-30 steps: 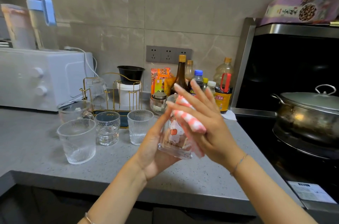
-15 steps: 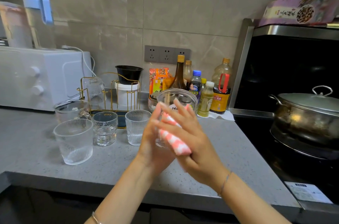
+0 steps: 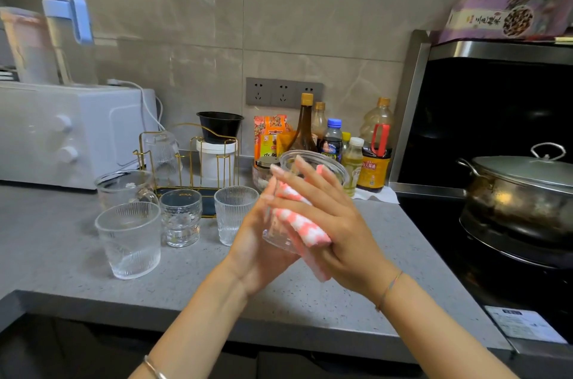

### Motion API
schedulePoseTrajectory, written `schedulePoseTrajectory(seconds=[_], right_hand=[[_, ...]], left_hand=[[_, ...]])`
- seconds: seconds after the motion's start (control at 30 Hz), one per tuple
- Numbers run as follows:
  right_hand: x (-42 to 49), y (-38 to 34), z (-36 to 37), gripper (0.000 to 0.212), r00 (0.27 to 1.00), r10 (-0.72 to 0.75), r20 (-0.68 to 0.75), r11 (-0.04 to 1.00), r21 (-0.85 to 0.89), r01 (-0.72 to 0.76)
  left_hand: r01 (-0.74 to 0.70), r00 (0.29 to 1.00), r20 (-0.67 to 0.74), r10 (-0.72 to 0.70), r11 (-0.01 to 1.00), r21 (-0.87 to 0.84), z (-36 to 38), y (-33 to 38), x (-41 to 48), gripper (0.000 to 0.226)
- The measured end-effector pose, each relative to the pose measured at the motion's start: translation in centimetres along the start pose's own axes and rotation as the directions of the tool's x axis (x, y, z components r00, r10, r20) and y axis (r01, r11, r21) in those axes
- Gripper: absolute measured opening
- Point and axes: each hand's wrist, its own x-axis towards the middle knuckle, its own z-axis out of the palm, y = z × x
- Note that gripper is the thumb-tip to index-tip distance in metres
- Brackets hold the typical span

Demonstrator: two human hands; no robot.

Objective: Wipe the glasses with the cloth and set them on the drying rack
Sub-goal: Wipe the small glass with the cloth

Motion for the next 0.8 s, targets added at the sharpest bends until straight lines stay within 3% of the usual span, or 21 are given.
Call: schedulePoseTrajectory(seconds=[0.2,0.37,0.53,0.67,0.77,0.8], right_hand=[[1.2,2.2,-2.4,0.038,0.999,0.044,-0.022,0.986,-0.162,-0.047],[1.0,1.9,-1.9,0.041,0.993,0.100,-0.058,0.993,-0.061,-0.104],[-0.2,0.5,-0.8,0.045,0.995,0.100,-0.027,0.995,0.012,-0.100],[-1.3,-1.4,0.0,0.038,0.995,0.057,0.082,0.990,0.125,-0.067],[-0.5,-1.9,-1.2,0.037,0.972,0.179,0.152,0.904,0.364,-0.223],[-0.1,-1.6,-1.9,0.039,0.959,0.234,0.158,0.841,0.462,-0.281]], left_hand=[[0.077,0.993,-0.097,-0.074,0.997,0.024,0.1,0.0,-0.2,0.052],[0.111,0.992,-0.068,-0.107,0.991,0.068,0.3,-0.4,-0.2,0.074],[0.083,0.992,-0.099,-0.075,0.993,0.082,0.6,-0.7,0.0,0.058],[0.033,0.996,-0.087,-0.026,0.996,0.086,0.8,-0.3,0.4,0.050],[0.009,0.999,-0.048,-0.004,0.993,0.121,1.7,-0.4,0.4,0.033],[-0.028,0.994,-0.101,0.047,0.983,0.181,1.6,-0.4,0.1,0.034]])
